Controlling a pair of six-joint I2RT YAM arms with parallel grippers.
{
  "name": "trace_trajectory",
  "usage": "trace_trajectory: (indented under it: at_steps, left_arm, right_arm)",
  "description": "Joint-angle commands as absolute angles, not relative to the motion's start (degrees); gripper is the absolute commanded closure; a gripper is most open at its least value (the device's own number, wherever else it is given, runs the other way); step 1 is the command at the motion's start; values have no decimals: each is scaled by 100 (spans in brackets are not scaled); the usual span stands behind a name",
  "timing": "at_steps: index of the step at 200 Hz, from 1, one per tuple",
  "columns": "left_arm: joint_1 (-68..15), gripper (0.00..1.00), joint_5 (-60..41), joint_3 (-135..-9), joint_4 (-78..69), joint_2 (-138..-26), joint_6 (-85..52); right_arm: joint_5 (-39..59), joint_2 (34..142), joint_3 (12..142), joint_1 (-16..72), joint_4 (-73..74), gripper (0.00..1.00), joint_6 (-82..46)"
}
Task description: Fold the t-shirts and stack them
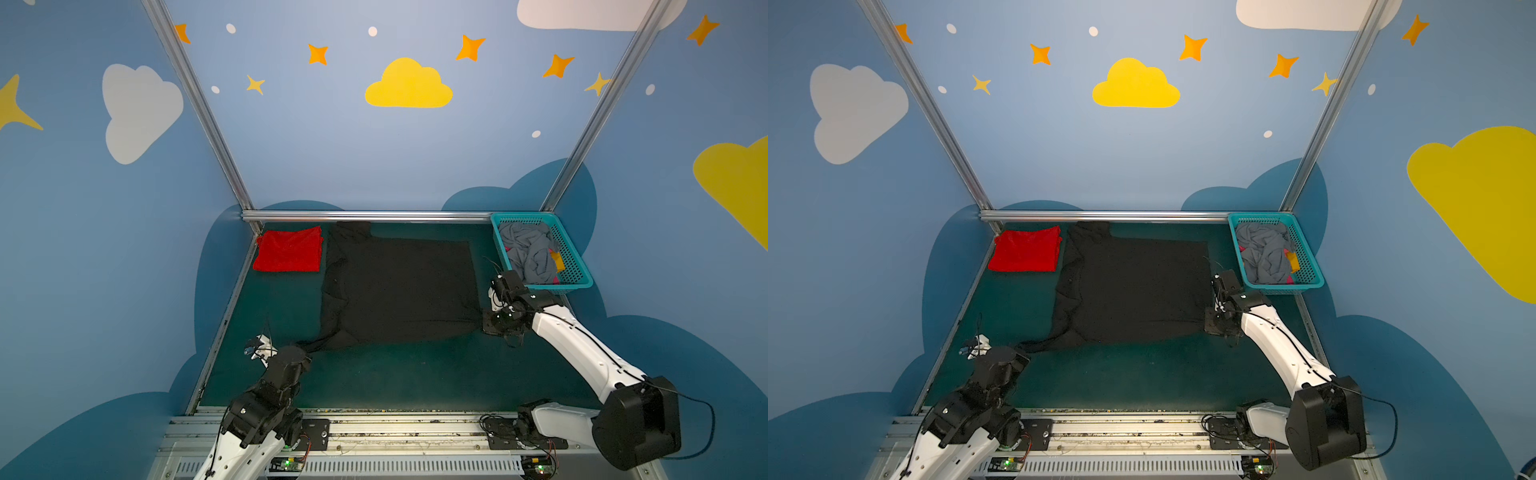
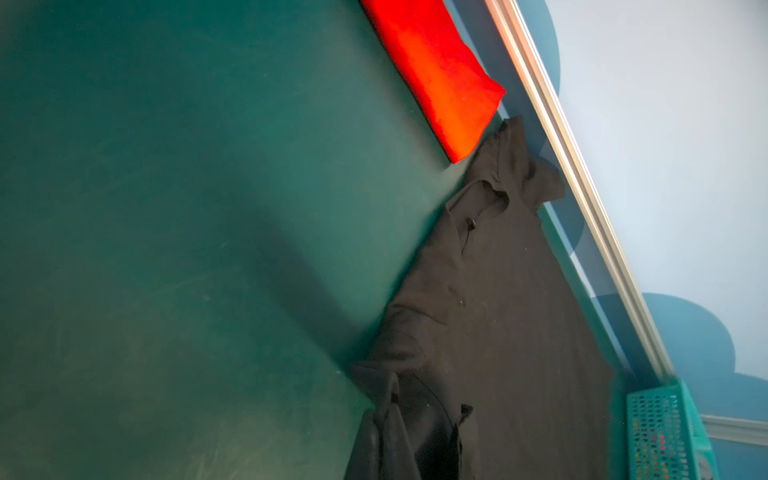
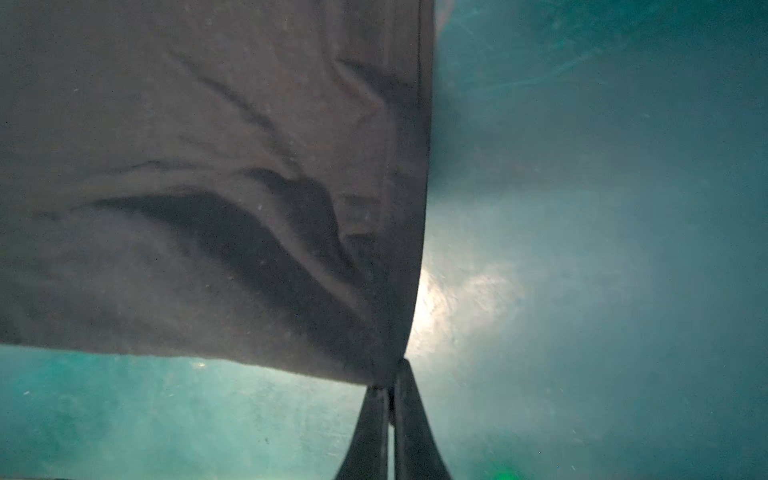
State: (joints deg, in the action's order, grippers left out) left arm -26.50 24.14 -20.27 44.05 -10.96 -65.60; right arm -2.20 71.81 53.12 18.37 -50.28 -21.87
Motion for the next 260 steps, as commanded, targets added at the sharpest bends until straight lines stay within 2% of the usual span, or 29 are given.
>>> trace_trajectory:
  at_steps: [1, 30, 39, 58, 64, 74, 91, 104, 130, 152, 160, 190, 206, 223, 245, 260]
  left_arm:
    - [-2662, 95, 2442, -2085, 4871, -811, -7032]
    - [-2662, 95, 2141, -2073, 5156, -571, -7089]
    - [-2665, 91, 1994, -2050, 5202, -575, -7079]
    - [-2666, 83, 1615, -1997, 5377, -628, -7083]
    - [-2672, 80, 1501, -1985, 5438, -636, -7099]
    - [-2679, 77, 1354, -1975, 5552, -625, -7130]
    - [-2673, 71, 1272, -2029, 5717, -536, -7137]
    - [-2673, 66, 1341, -2143, 5819, -461, -7101]
    - [-2677, 54, 1526, -2413, 5638, -532, -6886]
    - [-2673, 50, 1485, -2505, 4917, -1106, -6660]
    - [-2672, 49, 1410, -2528, 4553, -1425, -6560]
    - [-2674, 53, 1181, -2942, 3479, -3077, -6008]
    - [-2661, 54, 1344, -3446, 3304, -4085, -5624]
    - [-2604, 51, 1283, -4102, 3230, -5134, -5018]
    - [-2513, 39, 1024, -4897, 3147, -6411, -4247]
    - [-2411, 31, 823, -5395, 3183, -7229, -3784]
  right_arm:
    - [-543, 7066, 5282, 1834, -5468, 100, -2240]
    - [-581, 7127, 5243, 1850, -5624, 100, -2235]
    - [-569, 7137, 5219, 1854, -5634, 95, -2253]
    - [-579, 7143, 5177, 1868, -5680, 93, -2278]
    - [-596, 7138, 5181, 1878, -5706, 90, -2296]
    - [-669, 7132, 5207, 1899, -5801, 78, -2327]
    - [-858, 7084, 5279, 1929, -5982, 70, -2397]
    - [-936, 6994, 5363, 1958, -6089, 55, -2434]
    - [-1041, 6814, 5616, 2070, -6203, 48, -2450]
    - [-778, 6653, 5860, 2189, -5927, 48, -2352]
    - [-536, 6616, 5916, 2237, -5696, 51, -2332]
    - [957, 6692, 5884, 2641, -4052, 73, -2468]
    - [1713, 7069, 5861, 2971, -3076, 79, -2713]
    - [2227, 7766, 6133, 3345, -2639, 81, -2773]
    - [2433, 8576, 6497, 3637, -2500, 80, -2751]
    - [2561, 8988, 6618, 3677, -2321, 75, -2711]
